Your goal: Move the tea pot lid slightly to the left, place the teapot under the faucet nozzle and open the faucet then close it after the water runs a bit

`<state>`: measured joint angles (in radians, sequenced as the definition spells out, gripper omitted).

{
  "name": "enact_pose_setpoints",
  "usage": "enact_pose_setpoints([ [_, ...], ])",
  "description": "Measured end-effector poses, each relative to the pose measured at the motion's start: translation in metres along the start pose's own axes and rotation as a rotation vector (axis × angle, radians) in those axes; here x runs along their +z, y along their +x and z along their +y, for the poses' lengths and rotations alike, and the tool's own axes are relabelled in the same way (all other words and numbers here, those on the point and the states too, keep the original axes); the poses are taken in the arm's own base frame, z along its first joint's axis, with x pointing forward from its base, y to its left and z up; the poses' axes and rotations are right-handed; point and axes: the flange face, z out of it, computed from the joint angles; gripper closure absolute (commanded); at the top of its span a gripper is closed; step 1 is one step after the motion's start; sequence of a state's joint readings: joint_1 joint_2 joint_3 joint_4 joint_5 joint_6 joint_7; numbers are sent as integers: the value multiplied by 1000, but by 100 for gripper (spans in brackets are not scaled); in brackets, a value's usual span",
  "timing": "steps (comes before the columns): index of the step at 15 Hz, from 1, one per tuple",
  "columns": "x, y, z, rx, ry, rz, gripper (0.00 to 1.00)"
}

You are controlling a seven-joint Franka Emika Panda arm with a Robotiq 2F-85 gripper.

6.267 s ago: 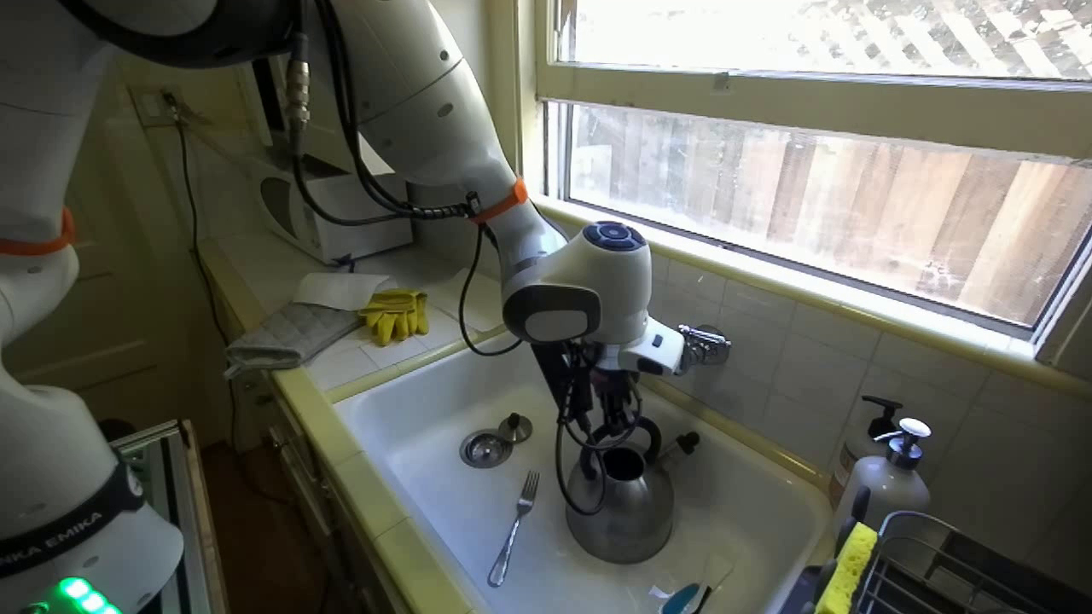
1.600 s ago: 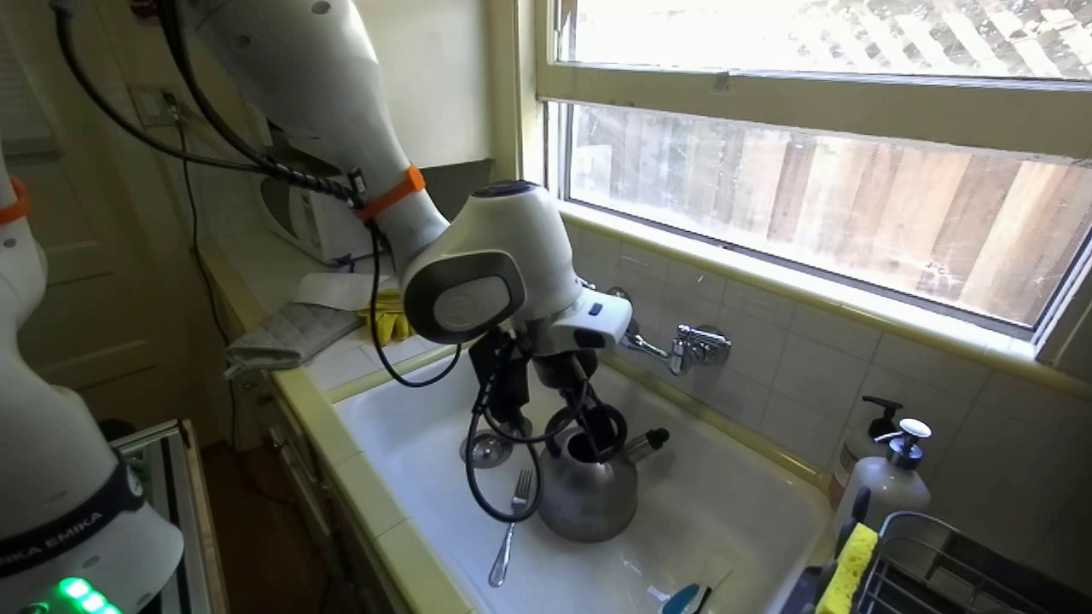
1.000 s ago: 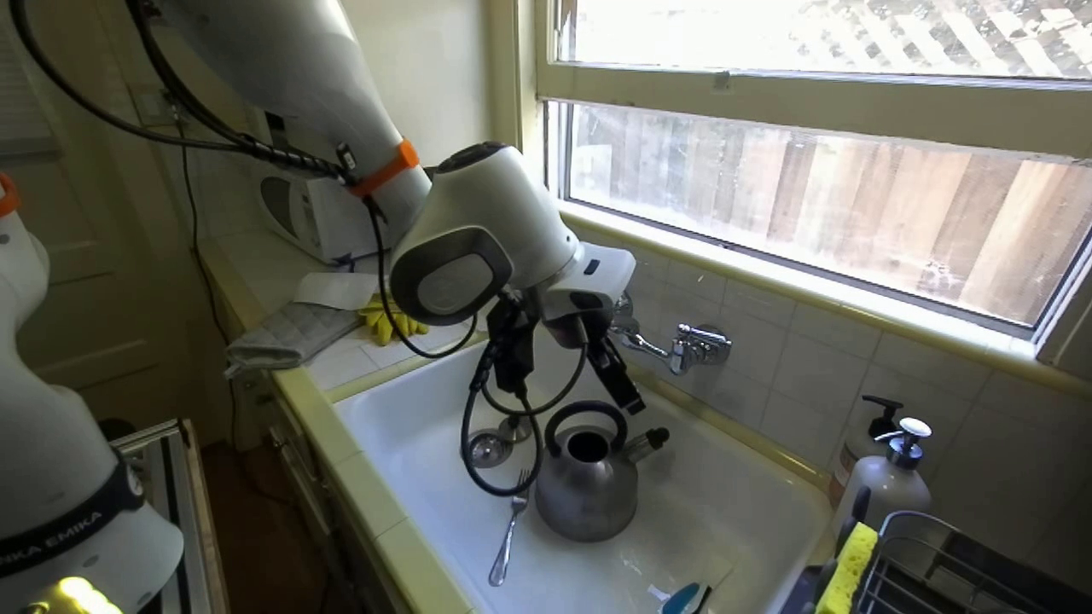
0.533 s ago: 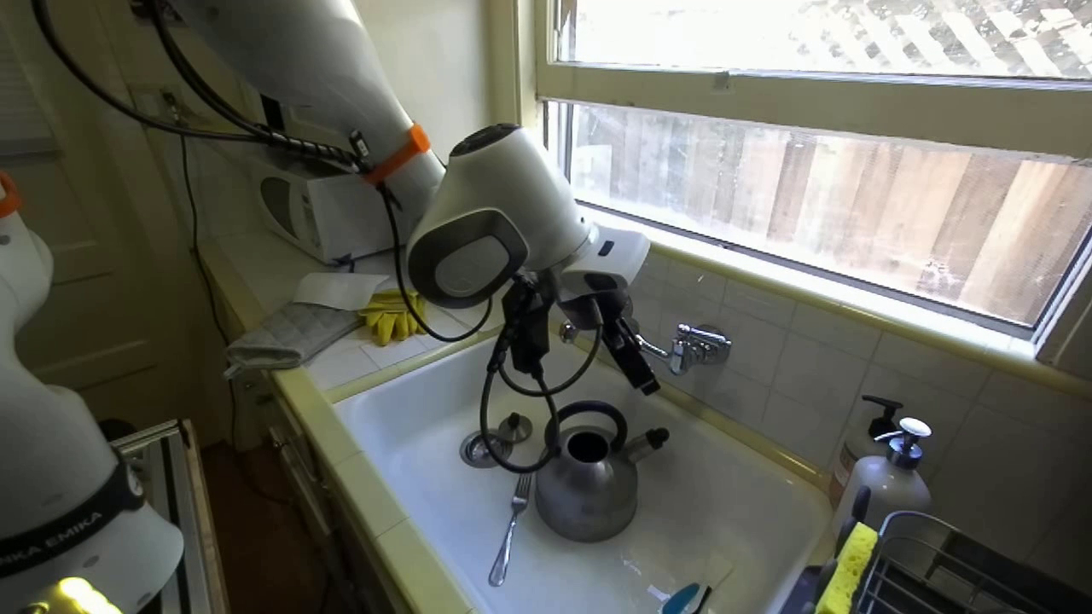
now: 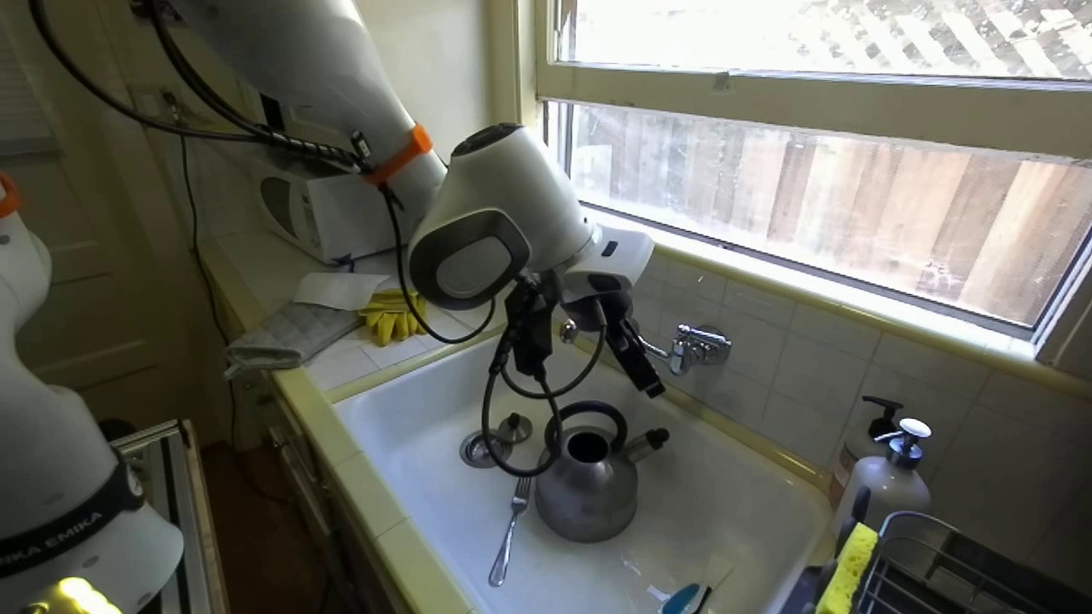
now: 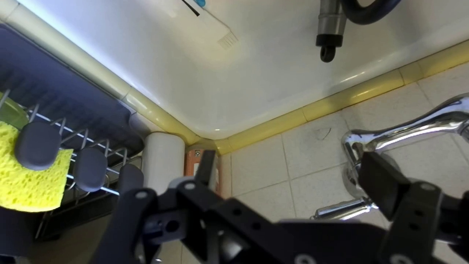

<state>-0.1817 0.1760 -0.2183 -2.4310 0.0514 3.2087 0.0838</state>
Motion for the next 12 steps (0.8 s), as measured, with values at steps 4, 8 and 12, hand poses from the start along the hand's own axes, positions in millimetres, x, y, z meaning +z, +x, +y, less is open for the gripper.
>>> enact_pose_setpoints([
  [4,-1,25,18,5,-35,44,0],
  [8,5,55,6,-25,-35,90,0],
  [12,17,75,-20,-64,-14,89,0],
])
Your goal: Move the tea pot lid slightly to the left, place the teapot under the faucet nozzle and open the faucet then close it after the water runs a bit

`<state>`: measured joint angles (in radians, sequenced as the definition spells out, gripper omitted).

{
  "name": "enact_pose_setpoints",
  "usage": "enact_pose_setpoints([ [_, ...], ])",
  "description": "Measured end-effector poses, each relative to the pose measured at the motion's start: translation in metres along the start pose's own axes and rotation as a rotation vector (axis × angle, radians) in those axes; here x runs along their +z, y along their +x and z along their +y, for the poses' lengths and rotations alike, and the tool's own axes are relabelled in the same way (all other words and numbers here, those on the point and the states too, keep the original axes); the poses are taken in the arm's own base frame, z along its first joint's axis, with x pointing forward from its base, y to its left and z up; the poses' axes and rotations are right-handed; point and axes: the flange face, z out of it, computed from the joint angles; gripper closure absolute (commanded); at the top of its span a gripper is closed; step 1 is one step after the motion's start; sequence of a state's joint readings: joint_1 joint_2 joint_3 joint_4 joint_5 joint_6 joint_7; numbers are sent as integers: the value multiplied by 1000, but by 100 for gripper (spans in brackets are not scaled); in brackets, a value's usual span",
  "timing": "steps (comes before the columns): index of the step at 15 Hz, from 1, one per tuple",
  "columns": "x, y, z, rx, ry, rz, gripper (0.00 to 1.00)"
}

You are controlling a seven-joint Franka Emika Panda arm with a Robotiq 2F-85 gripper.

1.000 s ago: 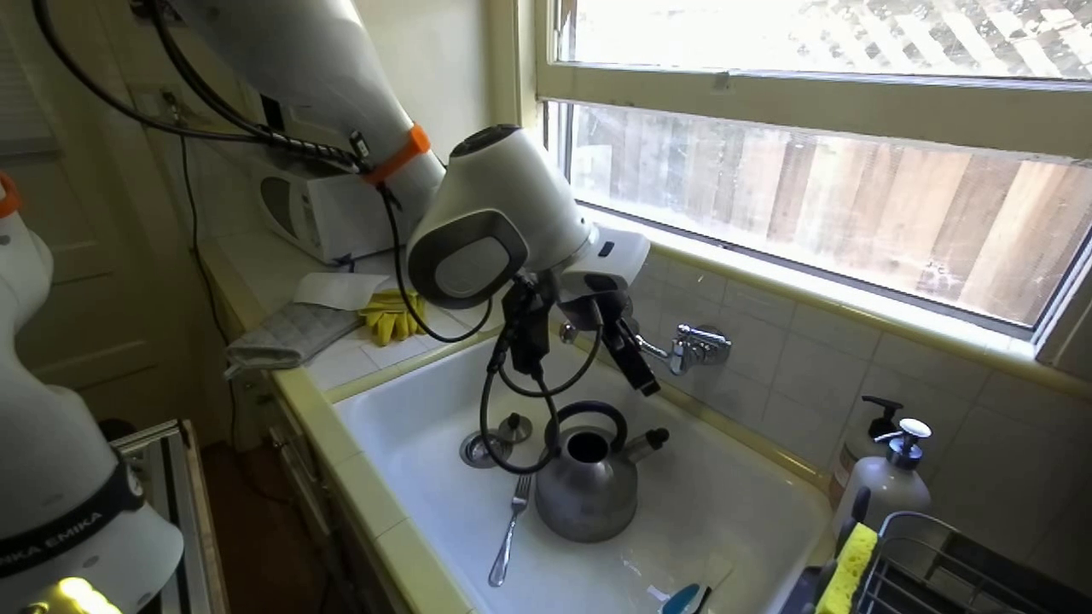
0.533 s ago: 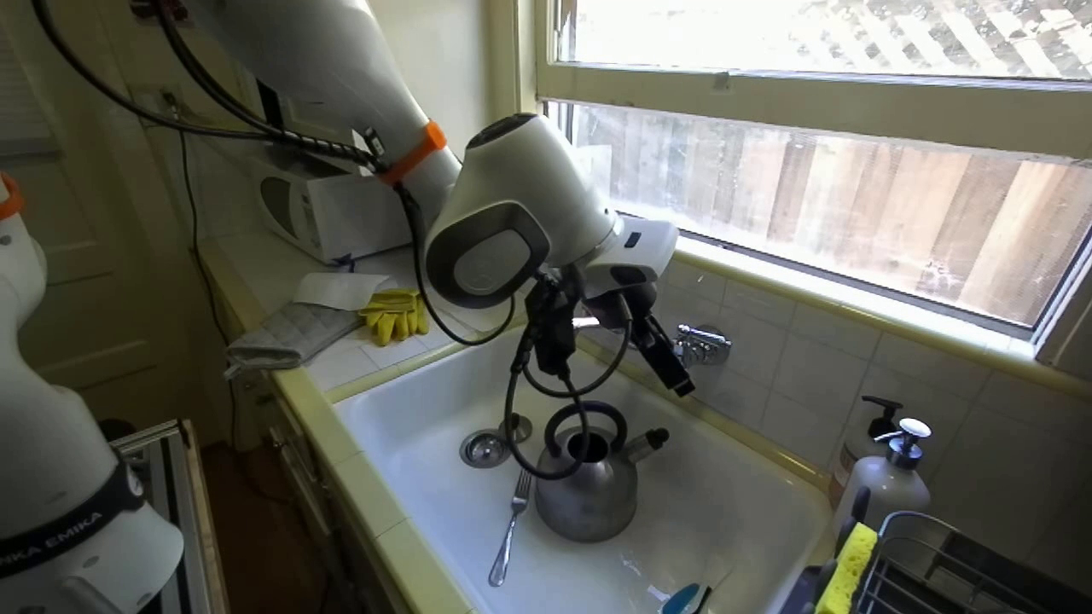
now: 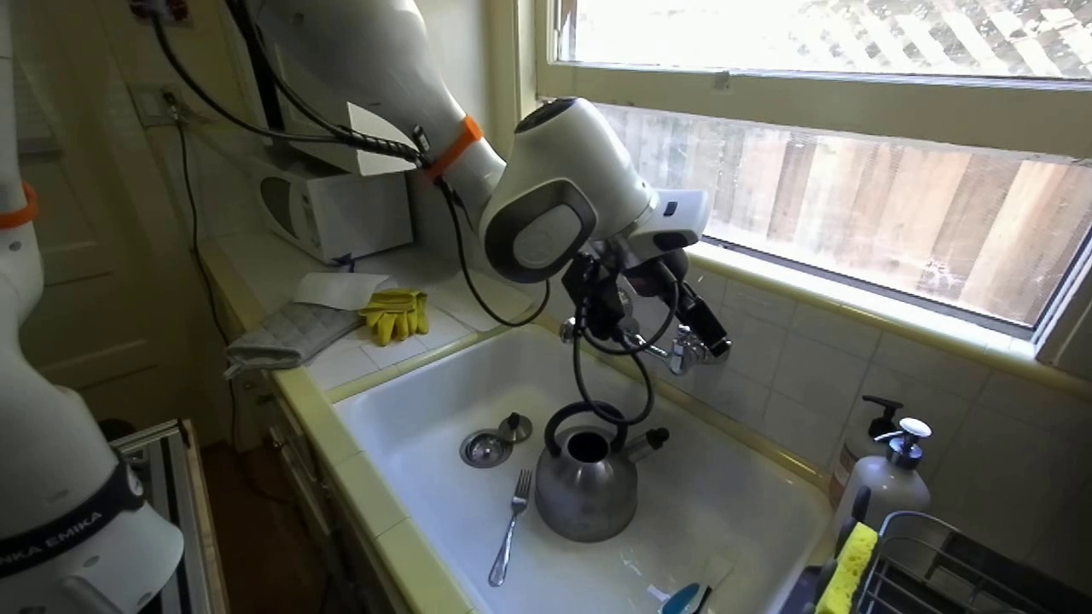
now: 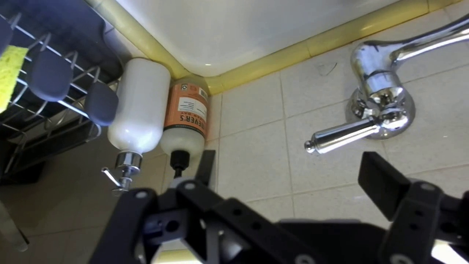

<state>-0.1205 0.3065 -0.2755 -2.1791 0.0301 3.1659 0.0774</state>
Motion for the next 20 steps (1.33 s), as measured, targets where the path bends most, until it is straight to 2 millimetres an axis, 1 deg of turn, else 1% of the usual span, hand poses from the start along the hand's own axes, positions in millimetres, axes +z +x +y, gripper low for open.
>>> enact_pose_setpoints([
  [2,8,8,-9,-14,7,-13,0],
  [4,16,16,-13,-26,6,-27,0],
  [12,47,36,-12,-65,-10,-58,0],
  [20,73,46,-15,-116,8,-57,0],
])
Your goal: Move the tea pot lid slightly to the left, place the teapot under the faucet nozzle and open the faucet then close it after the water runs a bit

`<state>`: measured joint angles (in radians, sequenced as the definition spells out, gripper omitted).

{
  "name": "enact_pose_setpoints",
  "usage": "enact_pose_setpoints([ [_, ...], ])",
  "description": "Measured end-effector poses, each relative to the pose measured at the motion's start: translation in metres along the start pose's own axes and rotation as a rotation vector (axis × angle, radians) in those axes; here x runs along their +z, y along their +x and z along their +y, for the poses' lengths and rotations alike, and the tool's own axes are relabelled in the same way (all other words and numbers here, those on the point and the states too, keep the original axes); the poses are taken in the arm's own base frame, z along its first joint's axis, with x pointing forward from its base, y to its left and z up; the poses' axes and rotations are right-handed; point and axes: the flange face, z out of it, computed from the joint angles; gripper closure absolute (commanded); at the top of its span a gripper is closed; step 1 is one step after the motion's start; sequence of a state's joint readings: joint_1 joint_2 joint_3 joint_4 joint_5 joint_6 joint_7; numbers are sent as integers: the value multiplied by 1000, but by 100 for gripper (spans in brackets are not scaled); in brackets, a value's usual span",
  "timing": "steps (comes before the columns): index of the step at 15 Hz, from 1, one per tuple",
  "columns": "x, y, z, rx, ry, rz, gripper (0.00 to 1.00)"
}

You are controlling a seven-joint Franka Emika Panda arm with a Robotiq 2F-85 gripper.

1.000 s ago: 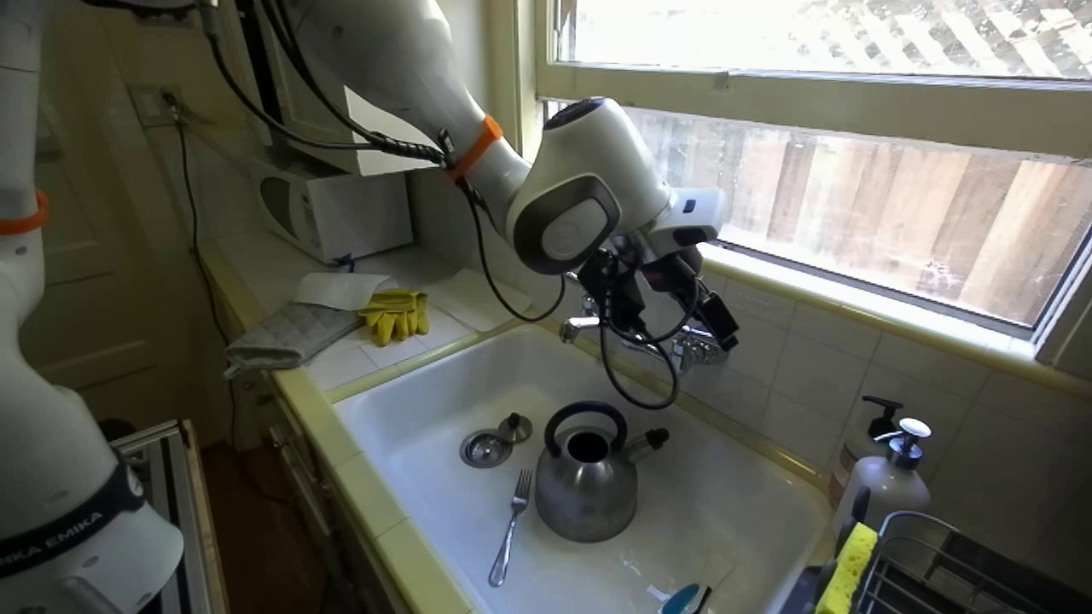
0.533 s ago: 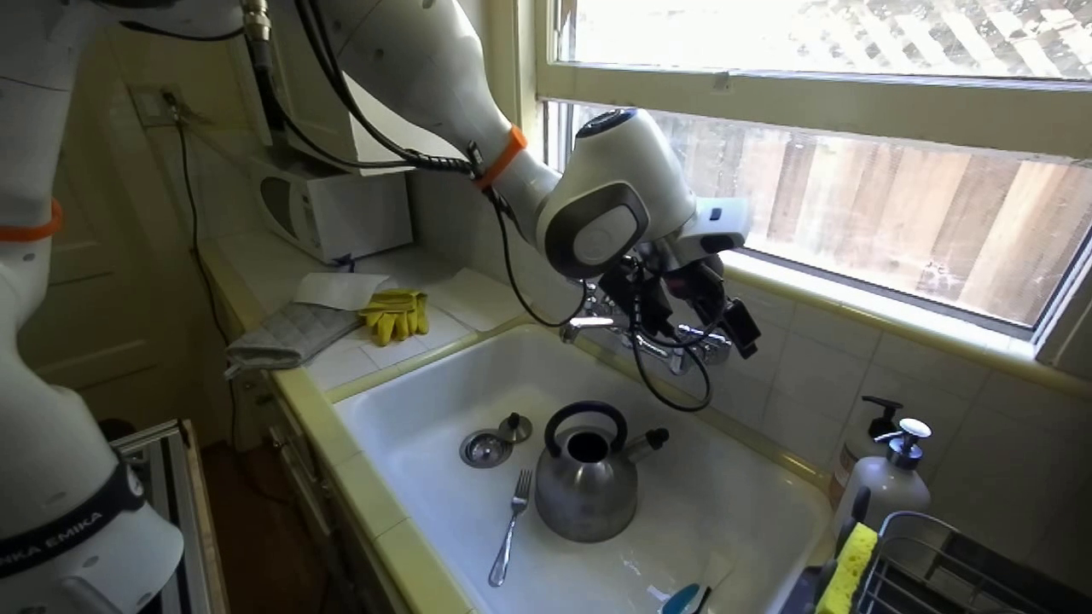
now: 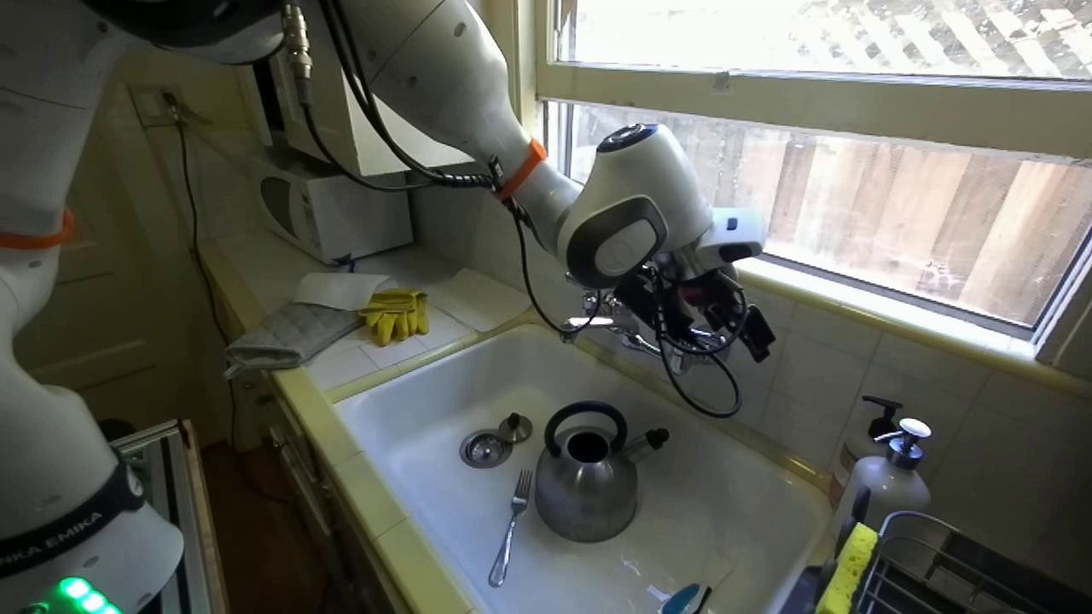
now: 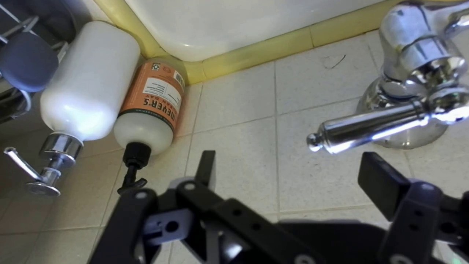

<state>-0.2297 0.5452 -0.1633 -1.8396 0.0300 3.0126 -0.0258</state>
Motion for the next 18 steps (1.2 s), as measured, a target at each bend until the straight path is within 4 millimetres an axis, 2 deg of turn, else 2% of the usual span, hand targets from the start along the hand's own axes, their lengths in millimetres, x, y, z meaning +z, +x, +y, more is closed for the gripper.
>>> enact_pose_setpoints([
  [7,11,7,4,-31,3,-58,0],
  [18,12,19,2,-87,8,-120,0],
])
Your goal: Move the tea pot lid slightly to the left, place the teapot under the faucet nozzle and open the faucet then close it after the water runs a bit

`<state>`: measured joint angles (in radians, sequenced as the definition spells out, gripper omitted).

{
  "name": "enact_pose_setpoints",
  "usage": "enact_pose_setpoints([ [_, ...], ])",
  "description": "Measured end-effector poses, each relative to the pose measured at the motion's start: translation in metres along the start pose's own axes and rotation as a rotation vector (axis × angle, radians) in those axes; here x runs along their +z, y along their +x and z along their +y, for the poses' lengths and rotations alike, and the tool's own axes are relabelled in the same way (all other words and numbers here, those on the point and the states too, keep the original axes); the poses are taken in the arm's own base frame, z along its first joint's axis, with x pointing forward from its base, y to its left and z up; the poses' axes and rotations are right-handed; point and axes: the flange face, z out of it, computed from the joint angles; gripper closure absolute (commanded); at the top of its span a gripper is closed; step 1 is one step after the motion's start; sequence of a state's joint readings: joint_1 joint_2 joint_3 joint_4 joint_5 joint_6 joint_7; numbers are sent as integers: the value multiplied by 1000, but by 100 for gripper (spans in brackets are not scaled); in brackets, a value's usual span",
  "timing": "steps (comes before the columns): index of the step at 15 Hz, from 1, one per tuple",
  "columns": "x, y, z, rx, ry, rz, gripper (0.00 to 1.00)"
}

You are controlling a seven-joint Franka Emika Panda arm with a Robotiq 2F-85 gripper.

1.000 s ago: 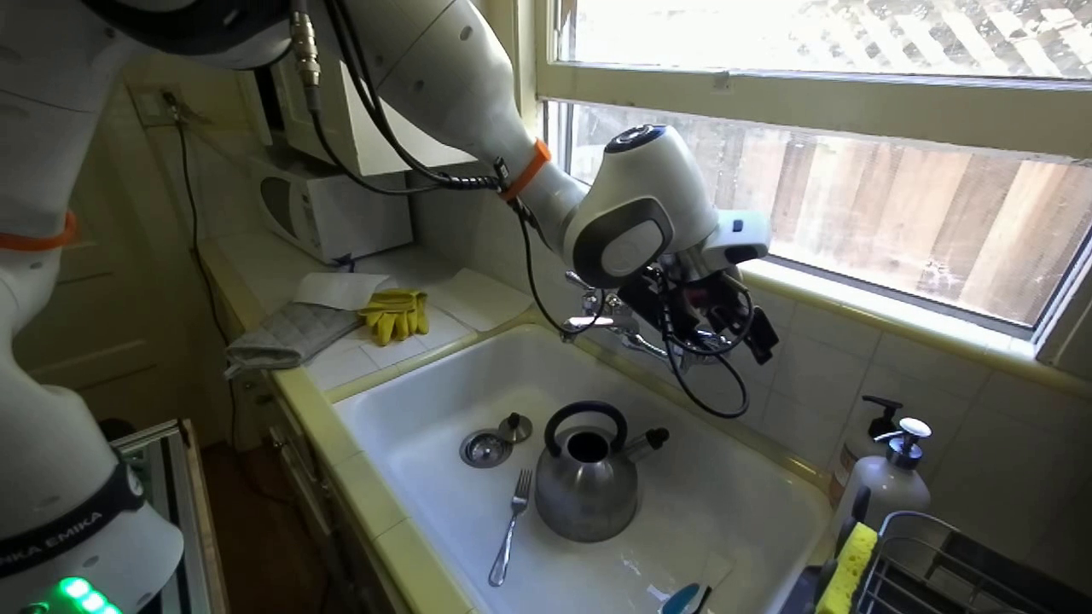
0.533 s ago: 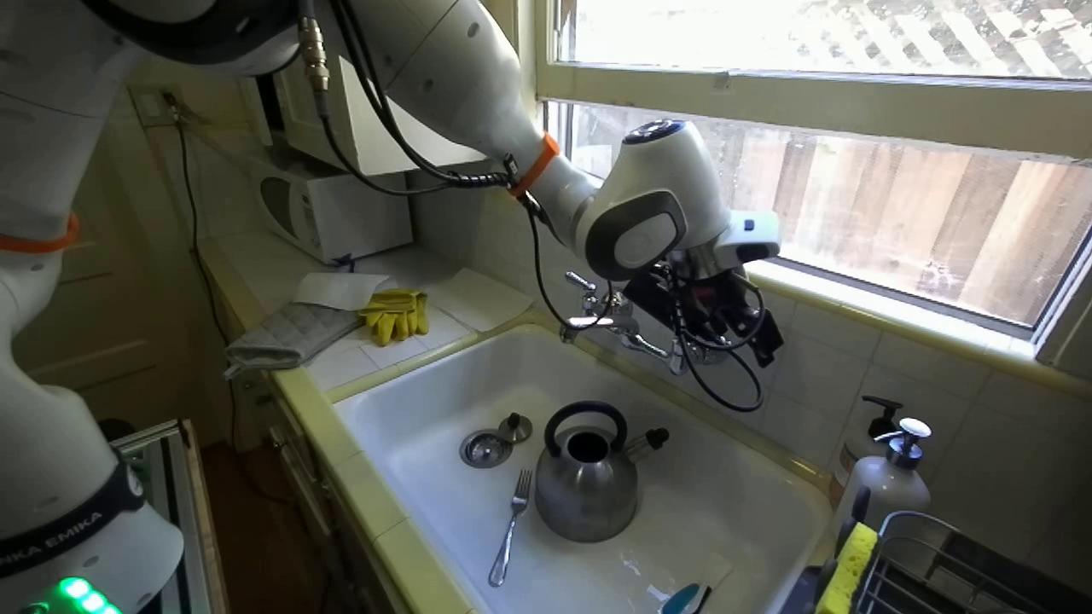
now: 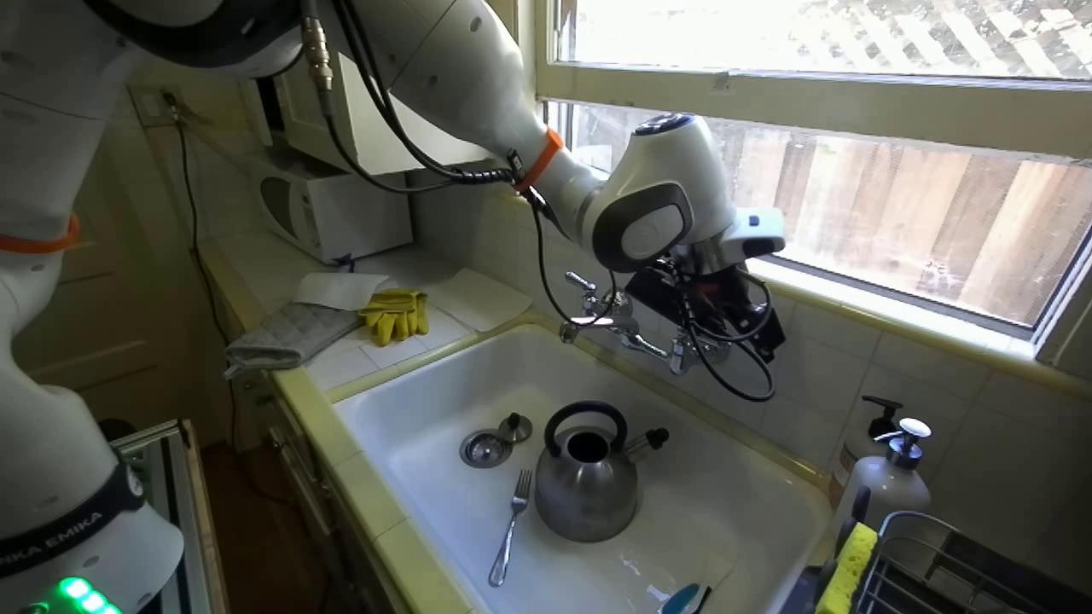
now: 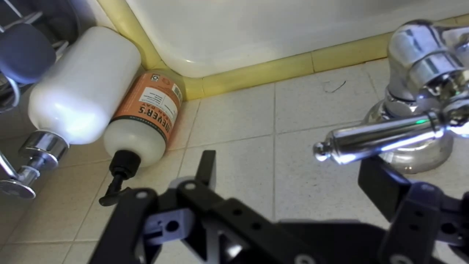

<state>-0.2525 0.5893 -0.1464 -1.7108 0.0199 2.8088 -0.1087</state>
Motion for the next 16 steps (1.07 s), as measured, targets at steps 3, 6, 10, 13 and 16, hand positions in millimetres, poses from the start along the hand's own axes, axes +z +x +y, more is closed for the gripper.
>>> enact_pose_setpoints([
  [3,0,2,-1,-17,-1,-10,0],
  [6,0,2,-1,-29,-3,-13,0],
  [10,-1,3,-3,-53,-12,-16,0],
  [13,-1,4,-4,-71,-19,-18,0],
  [16,-2,5,-4,-86,-19,-27,0],
])
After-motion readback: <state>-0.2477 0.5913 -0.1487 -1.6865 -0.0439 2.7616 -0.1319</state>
